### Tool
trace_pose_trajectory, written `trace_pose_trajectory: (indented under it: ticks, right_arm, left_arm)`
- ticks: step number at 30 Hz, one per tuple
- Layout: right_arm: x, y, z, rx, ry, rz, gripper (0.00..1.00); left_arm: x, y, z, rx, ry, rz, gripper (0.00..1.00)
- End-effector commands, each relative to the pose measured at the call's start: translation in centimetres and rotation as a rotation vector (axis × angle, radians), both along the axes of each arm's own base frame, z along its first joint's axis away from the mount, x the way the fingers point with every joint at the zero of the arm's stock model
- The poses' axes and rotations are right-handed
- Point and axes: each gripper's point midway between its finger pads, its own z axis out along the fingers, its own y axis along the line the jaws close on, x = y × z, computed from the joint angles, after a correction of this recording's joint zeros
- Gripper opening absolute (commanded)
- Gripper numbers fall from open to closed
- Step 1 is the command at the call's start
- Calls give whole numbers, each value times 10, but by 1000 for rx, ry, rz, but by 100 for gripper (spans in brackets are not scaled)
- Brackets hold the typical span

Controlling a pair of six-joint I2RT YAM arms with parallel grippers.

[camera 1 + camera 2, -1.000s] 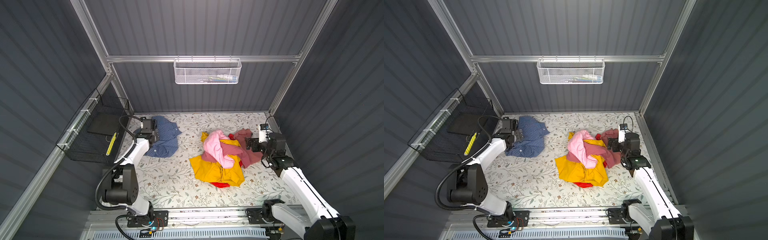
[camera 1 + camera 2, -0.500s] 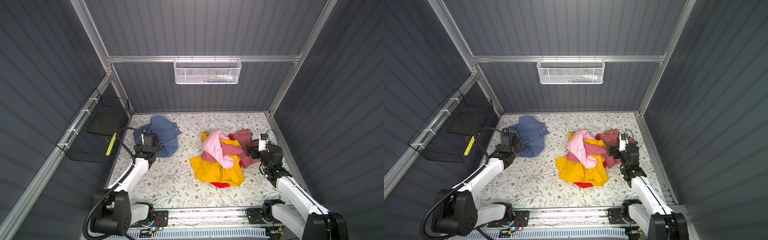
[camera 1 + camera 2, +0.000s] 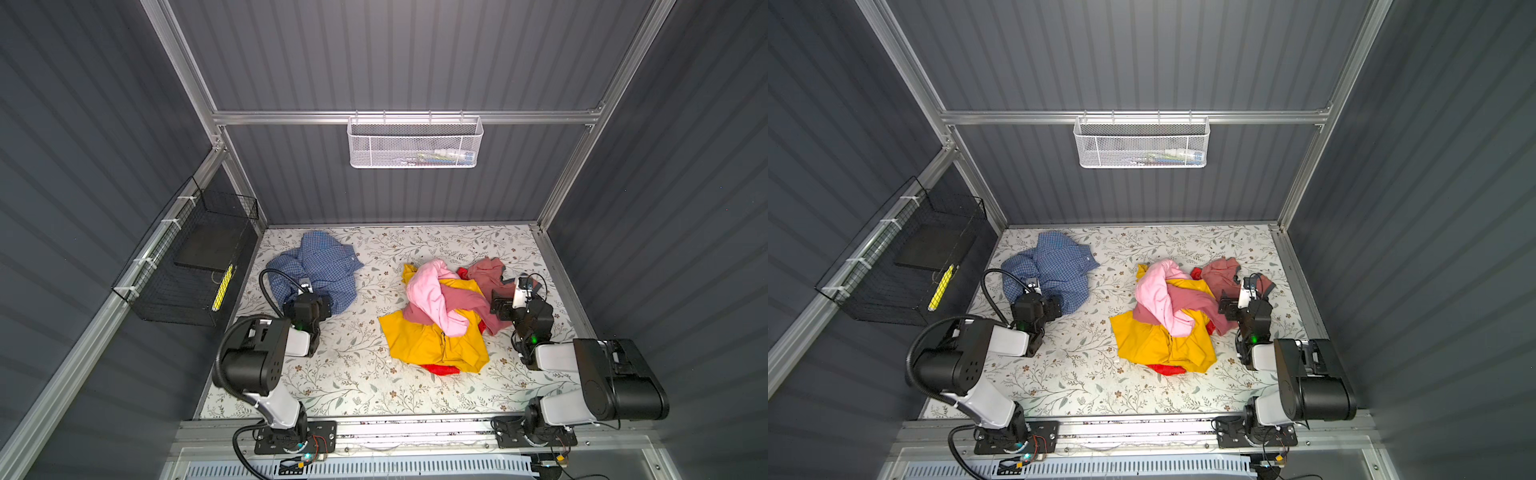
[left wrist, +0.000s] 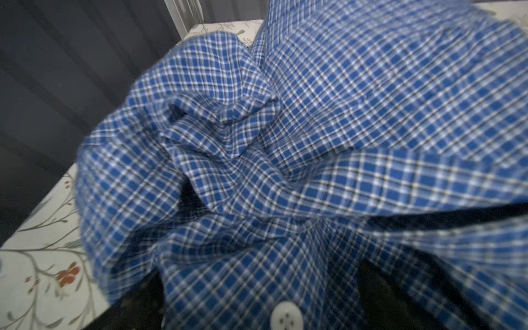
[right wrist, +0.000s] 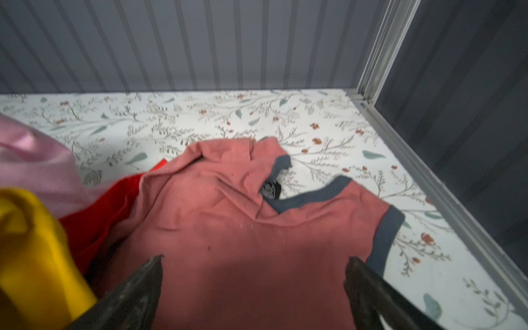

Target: Pick out a specific cloth from the pile

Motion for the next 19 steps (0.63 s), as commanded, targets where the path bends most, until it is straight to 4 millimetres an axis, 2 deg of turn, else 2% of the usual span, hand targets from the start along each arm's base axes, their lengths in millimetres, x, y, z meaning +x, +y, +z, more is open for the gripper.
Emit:
trace_pose_trajectory:
  ticks: [1,3,5,7,19]
  right_arm:
    - [3,-2,17,13,-68,-8,99]
    - [5,-1,17,12,-63,-4,99]
    - [6,-2,16,15,-62,-8,99]
    - [6,-2,16,15,-57,-9,99]
    - [8,-3,15,18,-48,-8,99]
  left_arm:
    - [19,-8,29,-20,-139,-56,100]
    - [21,-1,25,-17,-93,-9,100]
    - [23,0,30,0,-140,-9,100]
    - [20,-1,25,-14,-98,-9,100]
    - [22,-6,27,-13,-114,-44,100]
